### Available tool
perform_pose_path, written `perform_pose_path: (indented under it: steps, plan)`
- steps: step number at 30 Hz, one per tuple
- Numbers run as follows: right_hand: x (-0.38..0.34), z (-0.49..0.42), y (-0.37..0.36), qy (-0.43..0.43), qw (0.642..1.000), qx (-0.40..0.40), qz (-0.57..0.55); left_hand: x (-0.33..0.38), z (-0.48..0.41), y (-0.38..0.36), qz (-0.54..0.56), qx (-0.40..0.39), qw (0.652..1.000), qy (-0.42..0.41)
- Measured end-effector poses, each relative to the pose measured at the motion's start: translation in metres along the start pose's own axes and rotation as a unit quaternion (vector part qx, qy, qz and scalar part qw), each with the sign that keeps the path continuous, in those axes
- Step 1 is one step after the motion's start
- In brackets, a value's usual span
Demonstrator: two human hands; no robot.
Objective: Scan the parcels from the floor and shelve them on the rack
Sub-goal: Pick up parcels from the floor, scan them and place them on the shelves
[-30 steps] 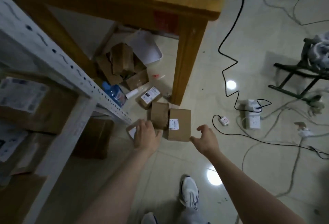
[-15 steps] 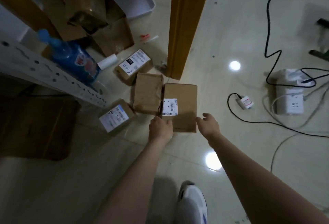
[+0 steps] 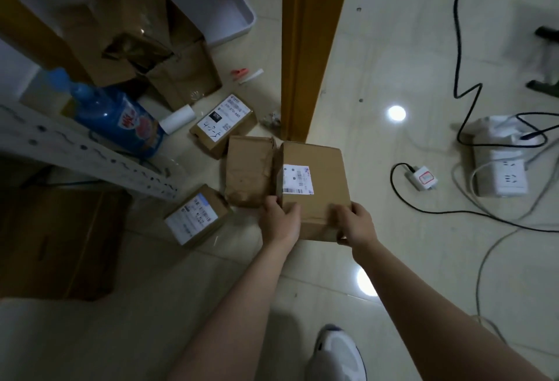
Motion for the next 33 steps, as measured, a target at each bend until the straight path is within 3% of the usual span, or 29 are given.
perform_pose_path:
  steps: [10, 18, 23, 26, 30, 33]
  plan:
    - [-0.109, 0.231, 0.086, 0.056, 0.985, 0.054, -0.155, 0.152, 0.211, 0.108, 0.134, -0.028, 0.984, -0.117]
    - [-0.238, 0.464, 0.142, 0.154, 0.963, 0.066, -0.209, 0.293, 0.411, 0.243, 0.222, -0.031, 0.970, -0.091]
    - [-0.302, 0.585, 0.163, 0.203, 0.925, 0.081, -0.310, 0.359, 0.514, 0.300, 0.347, -0.038, 0.934, -0.076]
    - [-0.329, 0.649, 0.168, 0.206, 0.895, 0.037, -0.393, 0.388, 0.571, 0.319, 0.398, -0.047, 0.913, -0.078]
    - [-0.354, 0.725, 0.172, 0.227, 0.870, -0.083, -0.430, 0.419, 0.634, 0.344, 0.451, -0.088, 0.882, -0.110]
    - [-0.362, 0.762, 0.179, 0.257, 0.844, -0.098, -0.460, 0.430, 0.663, 0.363, 0.435, -0.108, 0.880, -0.158]
Point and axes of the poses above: each hand's wrist, its own z-axis away from the middle knuckle, its own y-axis out of the back of the hand, x = y × z, the point moved 3 cm from there along -z, towards the middle knuckle, and after that the axes turned 8 degrees about z, right-handed, at the moved point
